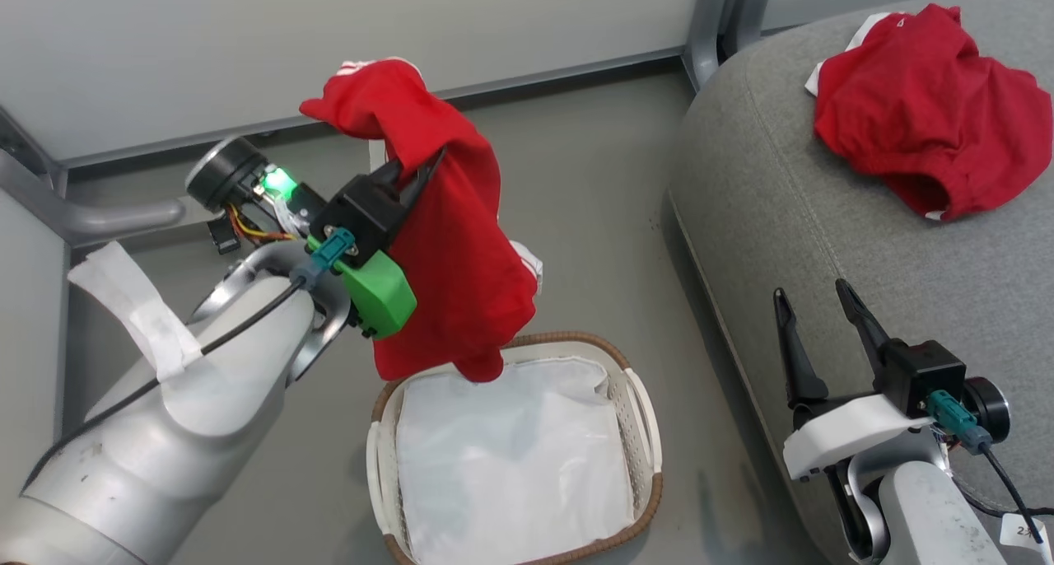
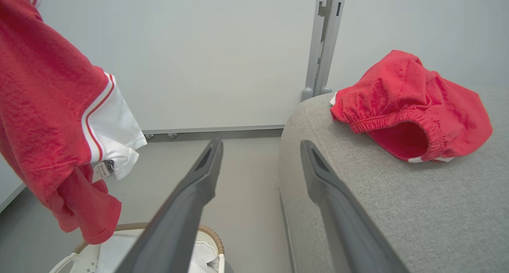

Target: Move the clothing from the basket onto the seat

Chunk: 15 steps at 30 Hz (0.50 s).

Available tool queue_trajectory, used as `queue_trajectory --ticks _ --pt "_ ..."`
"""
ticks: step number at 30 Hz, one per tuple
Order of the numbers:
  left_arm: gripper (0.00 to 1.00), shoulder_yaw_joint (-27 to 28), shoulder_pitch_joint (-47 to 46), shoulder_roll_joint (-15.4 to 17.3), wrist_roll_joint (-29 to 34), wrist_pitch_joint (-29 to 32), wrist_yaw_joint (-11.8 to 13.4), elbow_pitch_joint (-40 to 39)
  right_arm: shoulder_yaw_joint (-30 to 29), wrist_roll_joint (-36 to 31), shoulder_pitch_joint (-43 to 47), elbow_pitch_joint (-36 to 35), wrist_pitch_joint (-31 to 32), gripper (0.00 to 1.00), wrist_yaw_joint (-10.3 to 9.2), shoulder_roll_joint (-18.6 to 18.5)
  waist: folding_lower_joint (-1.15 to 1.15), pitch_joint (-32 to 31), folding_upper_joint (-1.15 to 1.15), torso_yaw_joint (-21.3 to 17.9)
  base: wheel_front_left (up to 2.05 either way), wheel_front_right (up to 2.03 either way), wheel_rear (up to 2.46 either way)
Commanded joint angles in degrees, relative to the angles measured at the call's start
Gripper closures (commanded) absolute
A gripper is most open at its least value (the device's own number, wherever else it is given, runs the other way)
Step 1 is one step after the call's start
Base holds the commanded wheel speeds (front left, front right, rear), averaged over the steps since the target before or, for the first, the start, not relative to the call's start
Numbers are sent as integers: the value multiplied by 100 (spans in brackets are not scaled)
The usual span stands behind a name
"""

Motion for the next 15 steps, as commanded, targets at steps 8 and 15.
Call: queue_trajectory --ticks 8,15 --pt "100 102 -908 117 153 255 -22 -271 133 -30 152 46 -11 0 -8 -20 1 -587 0 18 0 0 0" --pt "100 161 -1476 0 88 444 -60 -340 306 -33 143 67 -11 0 -8 -20 1 -705 0 -24 0 0 0"
